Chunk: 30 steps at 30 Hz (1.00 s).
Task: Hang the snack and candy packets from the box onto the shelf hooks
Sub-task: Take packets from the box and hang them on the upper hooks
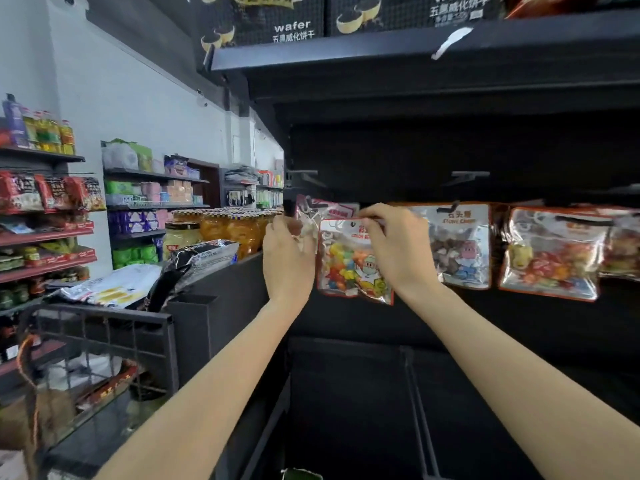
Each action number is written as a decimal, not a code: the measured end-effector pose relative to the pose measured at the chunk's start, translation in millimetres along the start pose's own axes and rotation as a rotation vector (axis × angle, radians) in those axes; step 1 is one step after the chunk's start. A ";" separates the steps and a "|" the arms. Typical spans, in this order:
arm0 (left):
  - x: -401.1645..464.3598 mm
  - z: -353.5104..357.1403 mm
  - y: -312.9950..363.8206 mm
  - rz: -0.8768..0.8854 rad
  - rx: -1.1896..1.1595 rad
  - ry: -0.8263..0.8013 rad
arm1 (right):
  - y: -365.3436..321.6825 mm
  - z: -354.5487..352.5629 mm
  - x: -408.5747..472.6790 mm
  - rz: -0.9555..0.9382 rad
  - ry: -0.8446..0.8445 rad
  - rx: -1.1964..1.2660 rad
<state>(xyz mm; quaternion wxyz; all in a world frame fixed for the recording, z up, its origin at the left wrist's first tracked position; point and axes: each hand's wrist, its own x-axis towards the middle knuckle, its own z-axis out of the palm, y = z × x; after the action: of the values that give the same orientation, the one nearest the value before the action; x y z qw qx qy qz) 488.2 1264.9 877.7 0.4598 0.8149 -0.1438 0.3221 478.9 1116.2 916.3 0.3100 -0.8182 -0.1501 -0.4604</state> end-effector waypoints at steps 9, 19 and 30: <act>-37.4 47.6 50.6 0.294 -0.184 -0.089 | 38.3 -69.1 -50.9 0.077 0.015 0.221; -77.8 161.8 171.6 0.257 -0.286 0.073 | 123.1 -212.7 -73.9 0.129 0.011 0.323; -92.5 281.9 268.4 0.332 -0.200 0.063 | 222.4 -310.3 -73.0 0.162 0.167 0.246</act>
<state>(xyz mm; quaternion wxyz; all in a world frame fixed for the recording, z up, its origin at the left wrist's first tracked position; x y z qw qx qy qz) 387.0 877.9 889.0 0.4832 0.7198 -0.2932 0.4030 353.4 749.2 891.6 0.4554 -0.7423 -0.1130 -0.4783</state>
